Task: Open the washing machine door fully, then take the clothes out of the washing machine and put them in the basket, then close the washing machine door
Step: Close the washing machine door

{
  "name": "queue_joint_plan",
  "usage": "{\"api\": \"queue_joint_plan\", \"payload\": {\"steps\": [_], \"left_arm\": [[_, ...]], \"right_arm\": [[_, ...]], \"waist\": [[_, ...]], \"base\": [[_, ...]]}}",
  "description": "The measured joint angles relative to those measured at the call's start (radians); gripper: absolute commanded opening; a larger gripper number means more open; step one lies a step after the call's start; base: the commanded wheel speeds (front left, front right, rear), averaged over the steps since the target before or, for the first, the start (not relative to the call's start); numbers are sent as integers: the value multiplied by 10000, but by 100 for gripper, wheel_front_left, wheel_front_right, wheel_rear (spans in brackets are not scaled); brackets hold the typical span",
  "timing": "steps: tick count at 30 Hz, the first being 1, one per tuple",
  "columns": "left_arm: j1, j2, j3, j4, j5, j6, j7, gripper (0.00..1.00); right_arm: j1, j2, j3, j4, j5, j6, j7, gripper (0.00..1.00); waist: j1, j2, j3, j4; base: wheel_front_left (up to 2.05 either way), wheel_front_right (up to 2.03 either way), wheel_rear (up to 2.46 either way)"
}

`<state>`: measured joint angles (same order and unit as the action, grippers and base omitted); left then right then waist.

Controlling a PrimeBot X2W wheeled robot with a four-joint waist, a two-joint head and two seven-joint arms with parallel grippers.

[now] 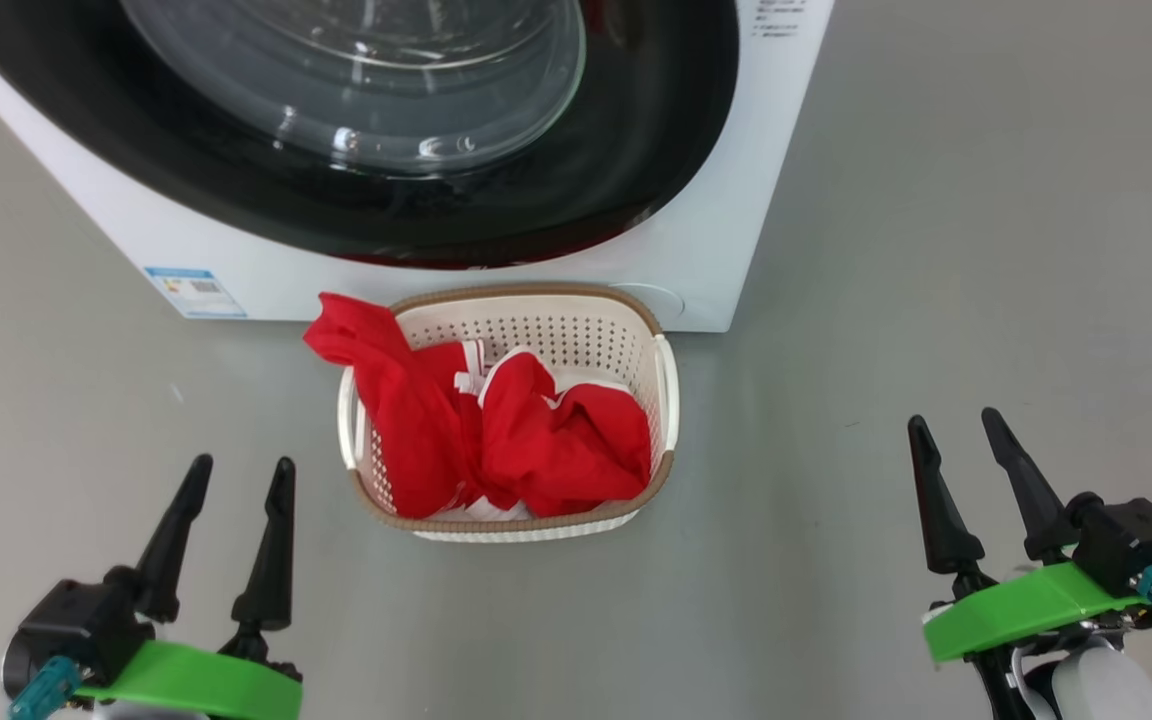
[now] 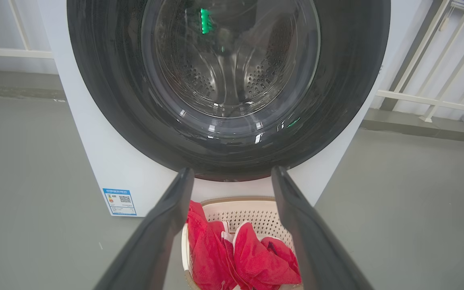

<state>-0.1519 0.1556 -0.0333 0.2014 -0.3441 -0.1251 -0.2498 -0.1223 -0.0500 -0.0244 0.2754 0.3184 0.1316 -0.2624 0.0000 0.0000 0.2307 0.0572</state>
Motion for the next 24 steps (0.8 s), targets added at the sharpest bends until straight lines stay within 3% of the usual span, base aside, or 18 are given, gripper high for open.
{"api": "queue_joint_plan", "payload": {"steps": [24], "left_arm": [[1056, 56, 451, -21, 278, 0, 0, 100]], "right_arm": [[1385, 81, -399, -322, 59, 0, 40, 100]], "waist": [[0, 0, -841, -598]], "base": [[0, 0, 0]]}}
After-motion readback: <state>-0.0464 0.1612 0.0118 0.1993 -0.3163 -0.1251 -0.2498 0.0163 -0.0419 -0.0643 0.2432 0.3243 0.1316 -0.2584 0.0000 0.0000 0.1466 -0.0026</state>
